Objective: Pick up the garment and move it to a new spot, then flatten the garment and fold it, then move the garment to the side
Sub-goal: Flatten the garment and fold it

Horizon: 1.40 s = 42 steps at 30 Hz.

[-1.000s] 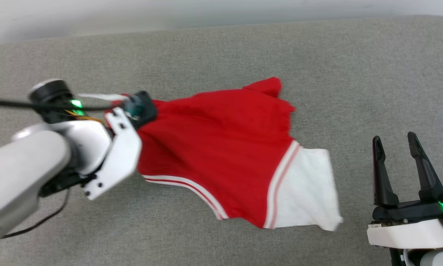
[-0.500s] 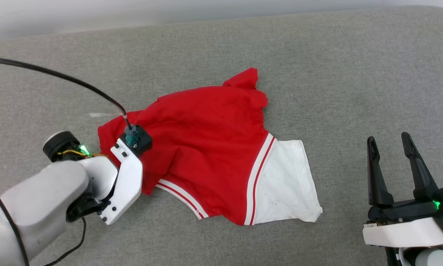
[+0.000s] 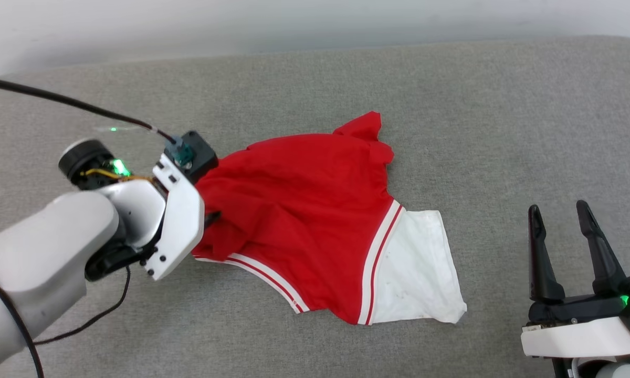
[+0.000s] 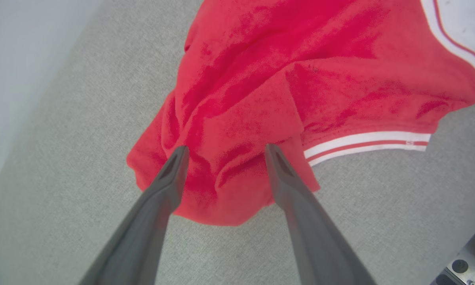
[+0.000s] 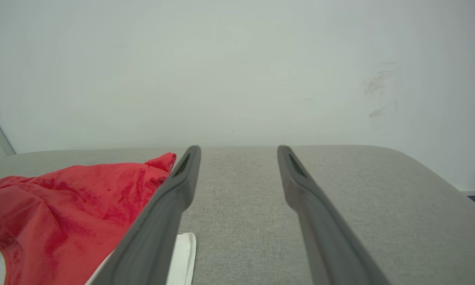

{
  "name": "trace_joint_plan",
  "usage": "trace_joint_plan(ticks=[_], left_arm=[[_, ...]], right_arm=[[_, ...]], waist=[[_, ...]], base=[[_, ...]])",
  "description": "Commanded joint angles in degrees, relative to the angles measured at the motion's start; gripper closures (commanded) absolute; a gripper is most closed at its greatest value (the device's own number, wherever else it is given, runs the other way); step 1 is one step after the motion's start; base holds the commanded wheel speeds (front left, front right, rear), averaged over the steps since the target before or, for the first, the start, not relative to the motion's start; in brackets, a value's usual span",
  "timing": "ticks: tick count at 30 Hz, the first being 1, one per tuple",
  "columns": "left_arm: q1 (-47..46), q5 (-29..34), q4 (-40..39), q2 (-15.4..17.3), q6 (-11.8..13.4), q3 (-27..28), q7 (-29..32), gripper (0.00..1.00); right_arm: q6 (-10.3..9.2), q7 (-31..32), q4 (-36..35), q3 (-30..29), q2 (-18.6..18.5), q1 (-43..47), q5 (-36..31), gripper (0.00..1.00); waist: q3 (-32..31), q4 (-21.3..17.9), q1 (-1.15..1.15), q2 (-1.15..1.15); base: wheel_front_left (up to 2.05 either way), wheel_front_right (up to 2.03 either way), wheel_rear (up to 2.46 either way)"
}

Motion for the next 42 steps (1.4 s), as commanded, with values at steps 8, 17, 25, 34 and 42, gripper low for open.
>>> trace_joint_plan(ticks=[8,17,25,34,42], left_arm=[[-5.79,-0.04,-7.58,-0.03,0.02,1.39,0.14,0.0],[-1.49,-1.68,-13.79,-3.4,0.03,-0.89,11.3,0.0],[5.06,-0.71,-15.26,-5.53,0.03,-0.93,20.27,0.0],[6.82,3.94,-11.37,-6.9,0.03,-0.99,24.23,0.0],[9.05,6.51,-9.17,-7.87,0.15,-1.6,25.08,0.0]], right_arm=[[-0.04,-0.13,0.31,0.81,0.17,0.93,0.28,0.0],[-0.04,-0.13,-0.33,1.07,0.17,0.24,0.26,0.0],[-0.04,-0.13,-0.63,1.7,0.17,-1.61,0.46,0.0],[-0.04,-0.13,-0.86,2.62,0.17,-4.2,0.73,0.0],[-0.04,-0.13,-0.49,2.89,0.17,-5.31,1.07,0.0]], waist=[[-2.33,0.8,0.0,0.0],[-0.98,-1.53,0.0,0.0],[2.13,-3.25,0.0,0.0],[6.92,-4.97,0.0,0.0],[9.01,-5.54,0.0,0.0]], base=[[0.0,0.0,0.0],[0.0,0.0,0.0],[0.0,0.0,0.0],[0.0,0.0,0.0],[0.0,0.0,0.0]])
